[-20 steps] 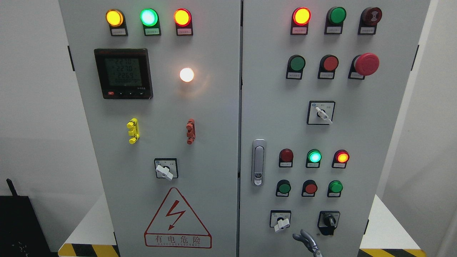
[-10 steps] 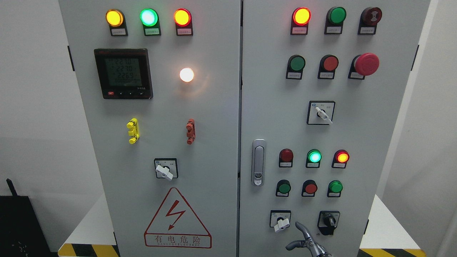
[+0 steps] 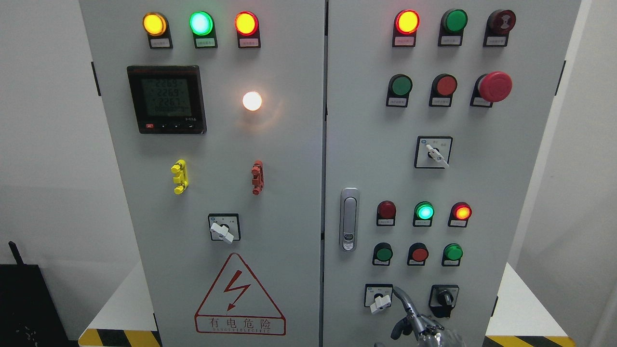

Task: Press green start button
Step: 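Raise the right hand toward the lower green push button, then press the green push button with the right hand's fingertip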

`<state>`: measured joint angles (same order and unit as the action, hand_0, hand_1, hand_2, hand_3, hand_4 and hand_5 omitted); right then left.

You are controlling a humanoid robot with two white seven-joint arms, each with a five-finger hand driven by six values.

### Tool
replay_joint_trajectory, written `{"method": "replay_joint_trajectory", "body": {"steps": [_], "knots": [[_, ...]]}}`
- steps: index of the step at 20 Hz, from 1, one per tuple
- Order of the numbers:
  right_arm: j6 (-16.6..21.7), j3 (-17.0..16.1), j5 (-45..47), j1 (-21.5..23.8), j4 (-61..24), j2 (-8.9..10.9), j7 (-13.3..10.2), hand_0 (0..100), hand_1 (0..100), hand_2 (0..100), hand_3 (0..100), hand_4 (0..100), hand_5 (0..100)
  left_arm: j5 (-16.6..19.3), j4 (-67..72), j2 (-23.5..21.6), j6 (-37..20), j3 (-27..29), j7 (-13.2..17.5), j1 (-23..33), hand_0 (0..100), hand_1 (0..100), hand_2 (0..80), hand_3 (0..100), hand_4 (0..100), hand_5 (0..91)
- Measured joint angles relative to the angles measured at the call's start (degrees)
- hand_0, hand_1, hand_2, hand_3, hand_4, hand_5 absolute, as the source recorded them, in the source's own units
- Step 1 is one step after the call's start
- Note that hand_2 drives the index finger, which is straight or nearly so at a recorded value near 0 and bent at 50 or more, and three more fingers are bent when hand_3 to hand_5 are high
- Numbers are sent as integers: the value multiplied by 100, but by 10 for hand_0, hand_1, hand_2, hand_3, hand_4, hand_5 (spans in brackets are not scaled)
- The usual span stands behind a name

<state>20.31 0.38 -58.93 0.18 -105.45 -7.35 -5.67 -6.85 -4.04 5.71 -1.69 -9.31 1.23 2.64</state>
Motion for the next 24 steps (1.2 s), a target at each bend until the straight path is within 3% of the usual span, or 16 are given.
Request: {"method": "replay_joint_trajectory", "body": {"steps": [24], "knots": [[-324,-33,-543,-825,501,-14,-27,602,336,0,692,704,746,0,0,0,0,0,0,3,120,556,0,0,0,0]]}}
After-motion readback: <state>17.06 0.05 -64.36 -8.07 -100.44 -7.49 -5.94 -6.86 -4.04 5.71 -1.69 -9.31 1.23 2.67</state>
